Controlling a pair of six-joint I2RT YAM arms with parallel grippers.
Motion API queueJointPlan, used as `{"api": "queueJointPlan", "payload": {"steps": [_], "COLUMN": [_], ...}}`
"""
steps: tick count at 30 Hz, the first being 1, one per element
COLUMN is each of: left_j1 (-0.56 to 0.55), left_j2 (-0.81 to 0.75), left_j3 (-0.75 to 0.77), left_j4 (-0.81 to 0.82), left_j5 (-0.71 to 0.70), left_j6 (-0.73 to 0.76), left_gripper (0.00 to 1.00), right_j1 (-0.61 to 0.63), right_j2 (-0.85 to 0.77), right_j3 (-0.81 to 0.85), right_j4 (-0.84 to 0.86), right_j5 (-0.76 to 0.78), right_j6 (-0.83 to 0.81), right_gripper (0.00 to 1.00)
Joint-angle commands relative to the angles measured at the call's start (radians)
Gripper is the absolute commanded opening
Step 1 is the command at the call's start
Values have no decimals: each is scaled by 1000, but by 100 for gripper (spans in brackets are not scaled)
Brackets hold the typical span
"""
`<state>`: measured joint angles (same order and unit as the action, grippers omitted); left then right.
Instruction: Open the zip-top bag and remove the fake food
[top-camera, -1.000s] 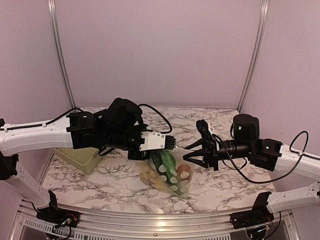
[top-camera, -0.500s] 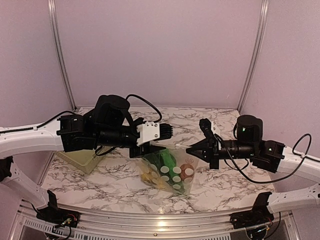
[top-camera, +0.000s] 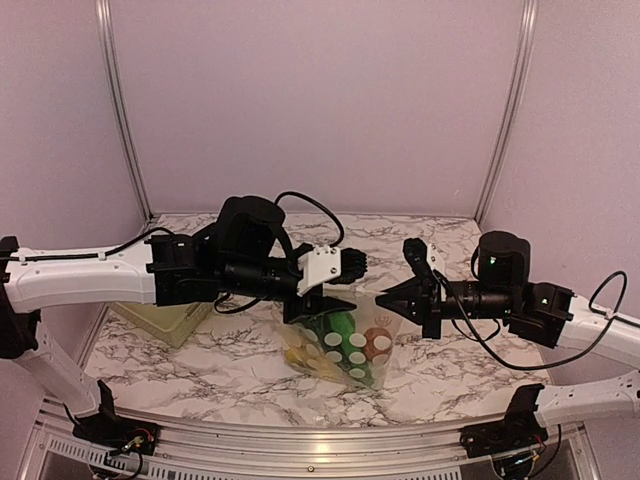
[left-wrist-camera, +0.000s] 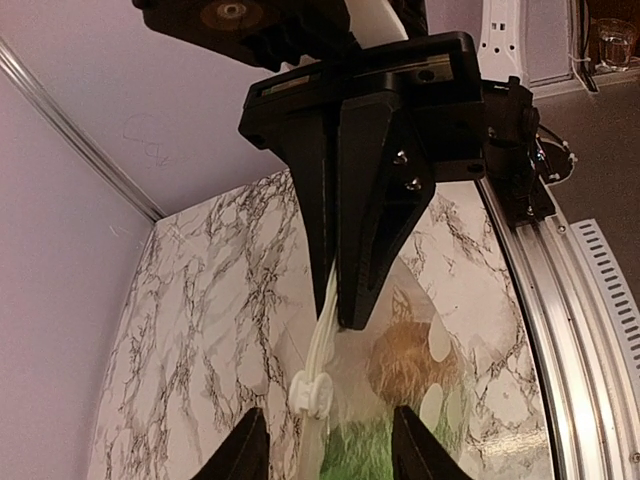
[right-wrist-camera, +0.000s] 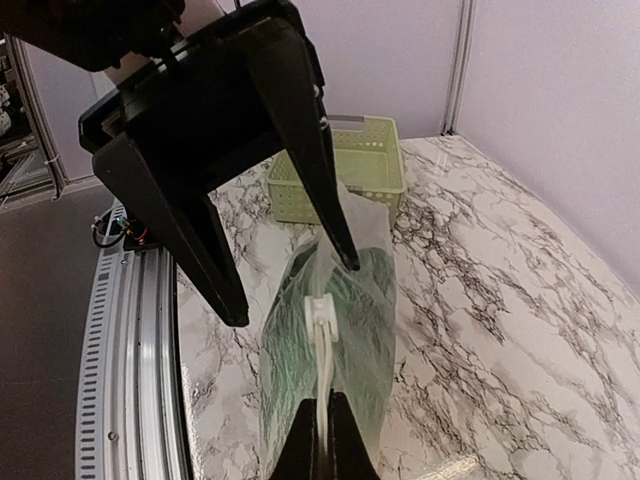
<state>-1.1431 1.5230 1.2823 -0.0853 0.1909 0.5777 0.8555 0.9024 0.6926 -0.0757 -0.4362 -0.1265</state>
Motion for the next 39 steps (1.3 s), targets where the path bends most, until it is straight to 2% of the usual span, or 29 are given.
{"api": "queueJointPlan", "payload": {"steps": [1,7,16,20,21,24,27,33,36,39], "left_j1": [-4,-4,13,35,38,39,37,37,37,37], "left_j2": [51,76,79,57,52,45,48,78,98,108], "left_j3": [46,64,72,44,36,26,36,61,82,95], "left_j4": [41,69,29,20,23,33,31,31,23,7], "left_j5": [64,90,93,98,99,111,132,155,158,155], "left_j6": [-56,-84,-75,-87,-90,-97,-105,-102,-97,-94], "left_gripper": [41,36,0,0,4,28,35,35,29,19], "right_j1": [10,11,11,11,11,11,10,10,10,10], "right_j2": [-24,-31,-41,-53,-58,-64,-59,-51,-51,-51], "right_j3": [6,-10,-15,-12,-13,-15,-11,-3,-3,-3], "right_j4": [11,16,13,6,5,8,0,-5,-6,-7], "right_j5": [7,5,12,22,23,22,24,19,18,20], "right_j6": [-15,-12,-12,-13,-12,-10,-15,-19,-22,-23], "right_gripper": [0,0,0,0,0,0,0,0,0,0]}}
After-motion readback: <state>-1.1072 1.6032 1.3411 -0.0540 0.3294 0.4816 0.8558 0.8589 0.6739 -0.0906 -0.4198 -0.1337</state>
